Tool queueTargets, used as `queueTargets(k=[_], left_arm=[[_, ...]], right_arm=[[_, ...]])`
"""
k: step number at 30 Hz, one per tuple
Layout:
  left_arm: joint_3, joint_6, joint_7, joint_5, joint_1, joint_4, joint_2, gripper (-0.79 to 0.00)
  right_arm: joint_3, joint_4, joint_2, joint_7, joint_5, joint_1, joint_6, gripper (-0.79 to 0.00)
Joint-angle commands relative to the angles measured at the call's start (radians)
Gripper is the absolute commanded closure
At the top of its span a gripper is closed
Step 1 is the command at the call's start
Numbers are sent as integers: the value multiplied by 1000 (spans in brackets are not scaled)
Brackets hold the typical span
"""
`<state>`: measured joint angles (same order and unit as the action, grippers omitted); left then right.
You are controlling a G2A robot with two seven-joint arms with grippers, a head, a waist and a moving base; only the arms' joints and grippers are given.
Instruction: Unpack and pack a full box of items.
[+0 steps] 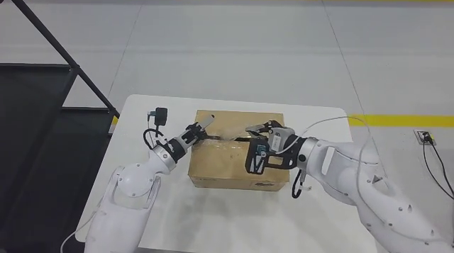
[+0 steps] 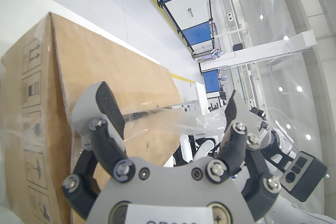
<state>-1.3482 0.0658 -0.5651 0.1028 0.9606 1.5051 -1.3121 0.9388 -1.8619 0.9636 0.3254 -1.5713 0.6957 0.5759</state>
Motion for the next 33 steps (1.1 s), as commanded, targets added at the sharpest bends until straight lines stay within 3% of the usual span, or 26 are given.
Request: queueTargets(k=[1,14,33], left_arm=[[3,3,-3,-2,-2,-4,1,-785],[6,19,-29,-7,5,-1,9,-785],[5,26,-37,-3,38,35,23,-785]], right_arm=[[12,-8,0,40,10,17,-18,0],[38,-35,7,288,47,73,-22,0],[78,3,9,308,-20,107,42,0]])
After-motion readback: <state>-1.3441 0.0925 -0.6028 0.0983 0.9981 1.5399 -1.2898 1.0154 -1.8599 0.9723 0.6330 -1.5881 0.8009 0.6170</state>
